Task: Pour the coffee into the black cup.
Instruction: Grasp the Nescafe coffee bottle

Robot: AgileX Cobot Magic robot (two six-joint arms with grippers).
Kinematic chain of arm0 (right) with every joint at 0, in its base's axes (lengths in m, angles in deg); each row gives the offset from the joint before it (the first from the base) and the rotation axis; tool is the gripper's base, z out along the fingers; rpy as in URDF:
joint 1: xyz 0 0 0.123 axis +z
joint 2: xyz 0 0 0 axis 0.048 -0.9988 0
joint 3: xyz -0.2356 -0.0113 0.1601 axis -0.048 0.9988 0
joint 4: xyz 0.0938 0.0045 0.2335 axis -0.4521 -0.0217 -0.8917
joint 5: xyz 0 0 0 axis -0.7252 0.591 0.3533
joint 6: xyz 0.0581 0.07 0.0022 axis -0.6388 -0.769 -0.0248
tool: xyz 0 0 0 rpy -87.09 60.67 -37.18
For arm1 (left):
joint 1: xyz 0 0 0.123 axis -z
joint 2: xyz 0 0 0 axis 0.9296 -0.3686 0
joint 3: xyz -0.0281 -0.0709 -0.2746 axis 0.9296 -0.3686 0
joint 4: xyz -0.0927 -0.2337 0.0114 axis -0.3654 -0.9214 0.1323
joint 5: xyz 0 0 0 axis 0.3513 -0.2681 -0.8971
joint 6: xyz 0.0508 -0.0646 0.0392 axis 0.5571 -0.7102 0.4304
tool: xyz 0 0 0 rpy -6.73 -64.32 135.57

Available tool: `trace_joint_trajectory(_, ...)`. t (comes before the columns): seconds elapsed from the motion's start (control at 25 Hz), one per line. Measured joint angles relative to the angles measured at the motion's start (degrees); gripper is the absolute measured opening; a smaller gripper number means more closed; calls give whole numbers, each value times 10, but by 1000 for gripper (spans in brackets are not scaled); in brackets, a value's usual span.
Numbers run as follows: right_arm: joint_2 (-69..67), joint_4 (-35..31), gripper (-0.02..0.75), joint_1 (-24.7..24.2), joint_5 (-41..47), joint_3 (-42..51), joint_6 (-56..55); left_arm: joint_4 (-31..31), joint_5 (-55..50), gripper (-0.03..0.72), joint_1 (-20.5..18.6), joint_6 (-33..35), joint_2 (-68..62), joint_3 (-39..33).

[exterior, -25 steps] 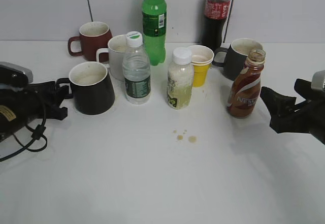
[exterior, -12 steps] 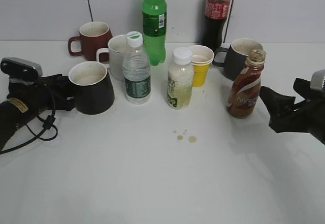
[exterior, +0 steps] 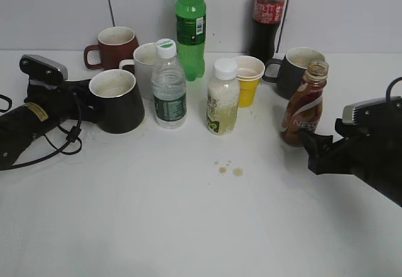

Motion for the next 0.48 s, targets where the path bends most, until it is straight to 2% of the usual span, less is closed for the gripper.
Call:
trace_joint_trajectory(0.12, -25, 1, 586, 0, 0, -22, 0, 2, -2, 53, 0, -4, -4, 10)
trace_joint_trajectory(0.32, -61, 2, 586, 0, 0, -68, 0, 2, 2, 48, 0, -4, -2, 10)
trace_joint_trajectory(0.48, -99, 3, 585, 0, 0, -107, 0, 1, 19, 43, 0, 4, 16, -21)
